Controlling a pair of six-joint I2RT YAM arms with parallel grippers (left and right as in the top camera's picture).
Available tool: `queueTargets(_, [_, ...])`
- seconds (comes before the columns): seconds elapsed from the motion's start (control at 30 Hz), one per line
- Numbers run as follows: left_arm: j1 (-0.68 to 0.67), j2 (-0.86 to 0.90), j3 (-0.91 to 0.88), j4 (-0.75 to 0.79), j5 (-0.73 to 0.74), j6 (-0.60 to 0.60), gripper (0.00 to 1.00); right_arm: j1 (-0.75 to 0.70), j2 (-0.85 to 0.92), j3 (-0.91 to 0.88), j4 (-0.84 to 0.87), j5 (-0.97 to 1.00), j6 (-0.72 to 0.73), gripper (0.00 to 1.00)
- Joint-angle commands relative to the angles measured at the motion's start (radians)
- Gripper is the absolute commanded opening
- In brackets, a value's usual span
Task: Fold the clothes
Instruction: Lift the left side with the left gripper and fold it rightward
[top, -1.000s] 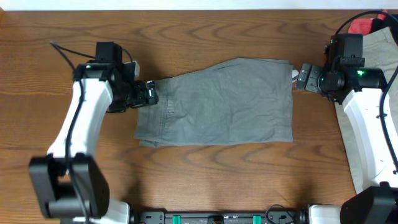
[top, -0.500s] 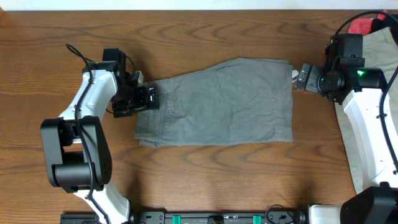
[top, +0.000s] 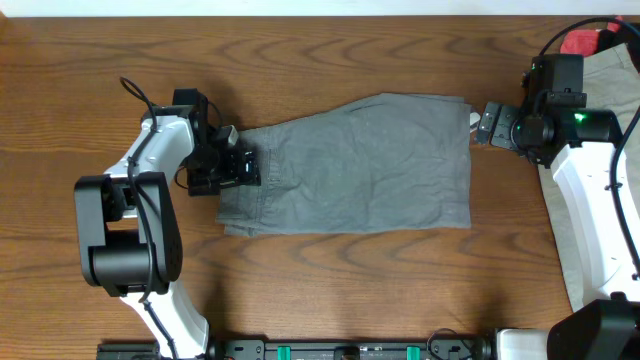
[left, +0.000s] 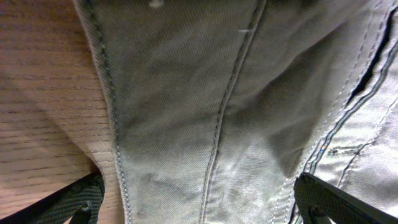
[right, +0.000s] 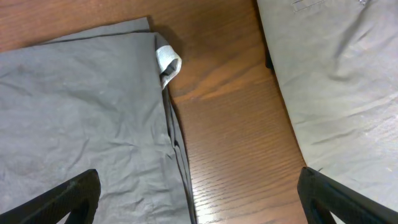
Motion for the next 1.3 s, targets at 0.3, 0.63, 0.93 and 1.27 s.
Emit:
queueTargets(0.3, [0.004,0.061,-0.095,0.035,0.019,0.015,0.98,0.002,0.002,0.009,0.001,0.011,0.002,0.99])
queueTargets(0.63, [-0.005,0.062,-0.116,0.043,0.045,0.022,0.31,0.002,0.002,0.009,0.001,0.011,0.002,0.99])
queueTargets(0.93, [-0.002,0.058,-0.11,0.026,-0.017,-0.04,0.07,0.002,0.002,0.009,0.001,0.011,0.002,0.99])
queueTargets(1.27, [0.007,0.031,0.023,-0.167,-0.37,-0.246,0.06,0.002,0.002,0.009,0.001,0.011,0.002,0.99])
